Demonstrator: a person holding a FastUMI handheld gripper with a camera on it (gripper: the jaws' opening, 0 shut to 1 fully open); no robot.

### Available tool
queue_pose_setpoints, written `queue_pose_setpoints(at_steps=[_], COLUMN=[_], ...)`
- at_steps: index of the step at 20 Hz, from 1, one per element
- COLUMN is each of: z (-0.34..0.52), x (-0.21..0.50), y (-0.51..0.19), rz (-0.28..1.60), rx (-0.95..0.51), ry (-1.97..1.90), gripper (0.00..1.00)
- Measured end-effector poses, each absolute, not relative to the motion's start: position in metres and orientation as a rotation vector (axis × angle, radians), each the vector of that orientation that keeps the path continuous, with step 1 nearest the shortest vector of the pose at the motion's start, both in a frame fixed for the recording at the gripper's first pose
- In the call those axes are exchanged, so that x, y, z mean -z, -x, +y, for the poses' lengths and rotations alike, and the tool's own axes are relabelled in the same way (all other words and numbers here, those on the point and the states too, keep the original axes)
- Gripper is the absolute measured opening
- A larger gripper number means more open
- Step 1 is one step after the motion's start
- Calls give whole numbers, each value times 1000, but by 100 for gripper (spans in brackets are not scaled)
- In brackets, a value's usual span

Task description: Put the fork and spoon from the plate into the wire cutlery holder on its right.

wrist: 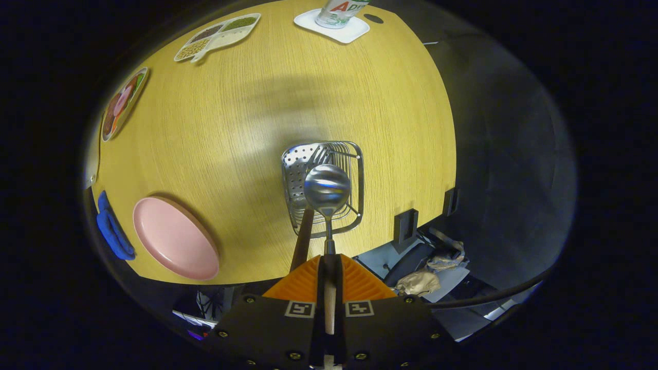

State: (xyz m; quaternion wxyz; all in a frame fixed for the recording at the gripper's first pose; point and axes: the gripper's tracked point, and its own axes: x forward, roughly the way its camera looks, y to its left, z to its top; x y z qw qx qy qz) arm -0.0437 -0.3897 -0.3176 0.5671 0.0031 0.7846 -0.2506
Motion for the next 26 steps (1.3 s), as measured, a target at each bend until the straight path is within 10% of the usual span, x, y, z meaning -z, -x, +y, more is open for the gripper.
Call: queue_pose_setpoints(at_steps=[8,9,12,26], z=[-395,-395,-389,-379], x=[314,311,311,300], y=[29,25,12,-48], rz=[1770,1754,1691,1290], rx=[580,579,560,500], ry=[11,16,-27,22], gripper=[16,39,56,56])
